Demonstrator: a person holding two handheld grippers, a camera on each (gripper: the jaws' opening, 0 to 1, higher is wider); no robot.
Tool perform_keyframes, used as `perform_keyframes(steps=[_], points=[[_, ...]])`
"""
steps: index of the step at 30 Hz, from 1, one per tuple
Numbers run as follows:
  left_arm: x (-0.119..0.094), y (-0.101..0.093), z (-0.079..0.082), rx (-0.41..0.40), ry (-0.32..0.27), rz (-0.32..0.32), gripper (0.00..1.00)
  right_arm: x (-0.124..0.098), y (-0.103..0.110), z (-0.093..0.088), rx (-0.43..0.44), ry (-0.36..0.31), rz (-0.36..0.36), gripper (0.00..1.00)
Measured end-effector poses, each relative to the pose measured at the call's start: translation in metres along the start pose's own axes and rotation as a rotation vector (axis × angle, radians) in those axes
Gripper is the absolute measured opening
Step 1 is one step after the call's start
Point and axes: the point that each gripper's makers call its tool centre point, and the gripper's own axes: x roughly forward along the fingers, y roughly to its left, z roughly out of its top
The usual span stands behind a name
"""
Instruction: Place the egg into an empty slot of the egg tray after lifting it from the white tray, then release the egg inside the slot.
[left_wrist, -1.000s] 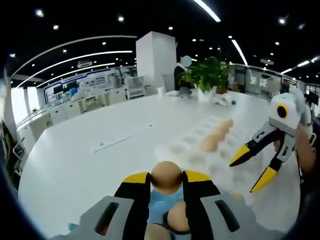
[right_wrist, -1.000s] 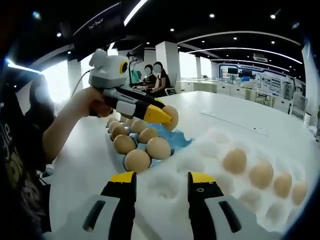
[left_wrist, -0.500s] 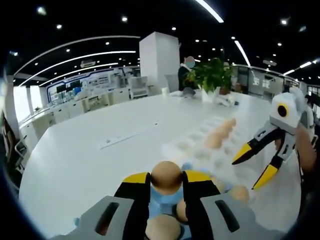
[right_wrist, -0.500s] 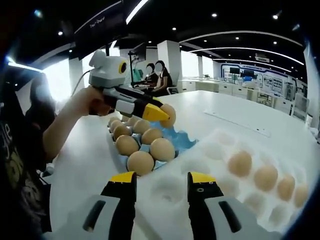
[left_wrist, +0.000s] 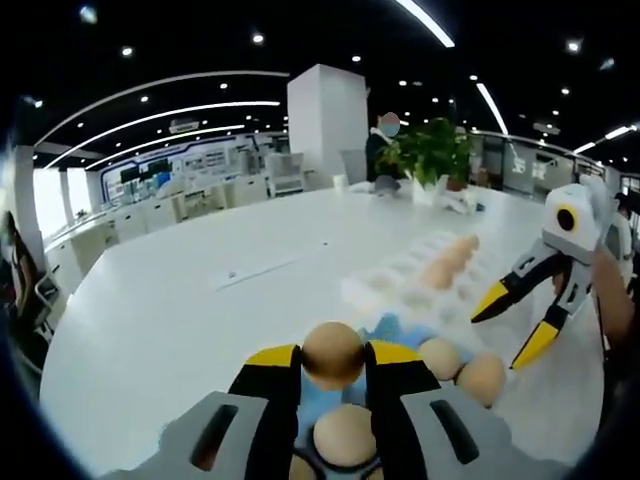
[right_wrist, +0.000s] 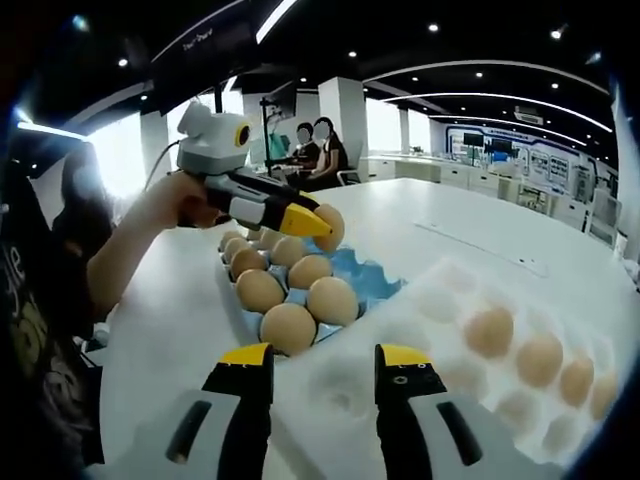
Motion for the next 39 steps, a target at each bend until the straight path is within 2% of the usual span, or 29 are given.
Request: perform_keyframes(steps=[14,19,32,39], points=[[-0.012,0.011,-0.003,-0.011,-0.009,0.028,0.25,0.003,0.004,-0.001,-0.01,0.013,0.011,0.42],[-0.017,0.008,-0.005,-0.011,-0.011,0.031,0.25,0.004,0.008,-0.001,-0.013,0.016,0.011,0.42],[-0.033,0.01,-0.015,-0.029,-0.015,0.063,0.25,0.007,0.002,0.0,-0.022,0.022,0.012,0.43],[-0.031,0.025,-0.014,-0.036,-0.016,0.072,0.25,0.008,0.005,0.0,-0.022,0.023,0.012,0.43]])
